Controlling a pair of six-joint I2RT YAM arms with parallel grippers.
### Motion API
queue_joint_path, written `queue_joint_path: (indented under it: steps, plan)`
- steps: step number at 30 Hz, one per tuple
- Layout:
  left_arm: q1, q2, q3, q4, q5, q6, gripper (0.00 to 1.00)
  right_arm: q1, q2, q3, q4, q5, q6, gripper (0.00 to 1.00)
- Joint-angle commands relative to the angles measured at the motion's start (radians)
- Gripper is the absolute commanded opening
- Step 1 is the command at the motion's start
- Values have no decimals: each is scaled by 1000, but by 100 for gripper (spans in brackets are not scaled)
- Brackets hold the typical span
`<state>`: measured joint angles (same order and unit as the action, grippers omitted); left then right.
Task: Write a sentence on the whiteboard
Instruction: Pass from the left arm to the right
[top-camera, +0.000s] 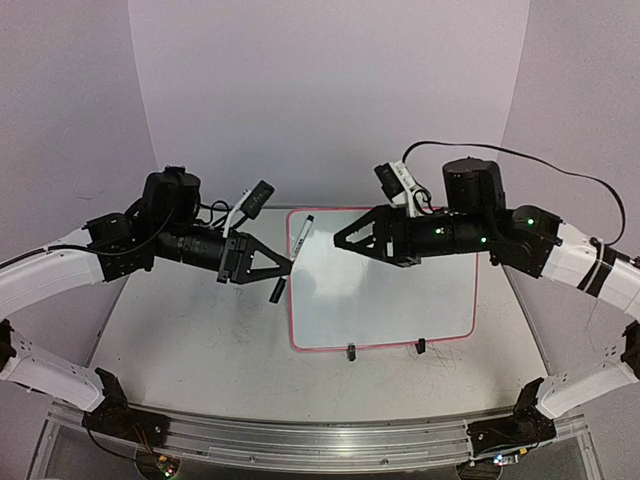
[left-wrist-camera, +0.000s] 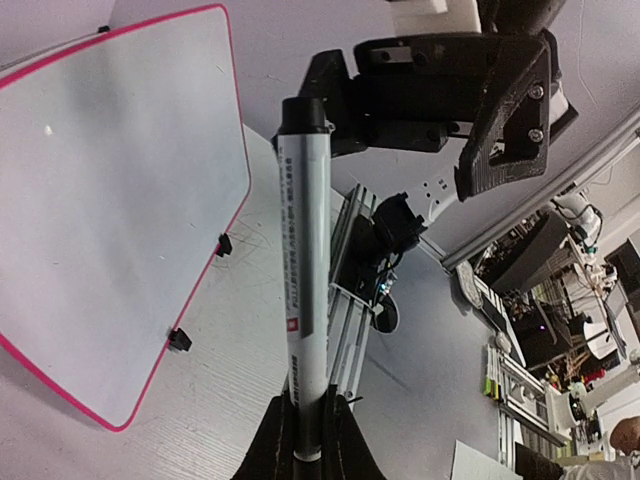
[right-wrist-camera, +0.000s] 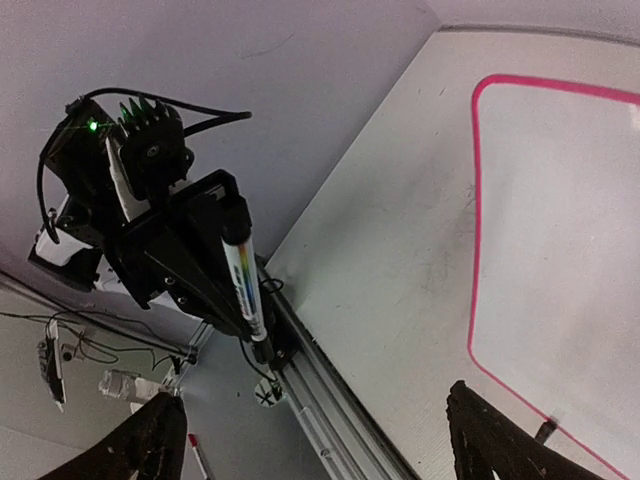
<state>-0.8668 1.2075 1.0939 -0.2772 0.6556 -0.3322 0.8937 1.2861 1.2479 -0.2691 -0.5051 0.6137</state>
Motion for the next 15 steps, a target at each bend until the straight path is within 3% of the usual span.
queue_joint_path:
  steps: [1,5,15]
  plan:
    - [-53,39,31,40,11,43,0,3,31,-27,153,-213,30,86]
    - [-91,74,43,36,20,53,0,4,50,-58,191,-232,43,78]
    - [-131,121,71,25,26,76,0,7,90,-79,215,-270,38,44]
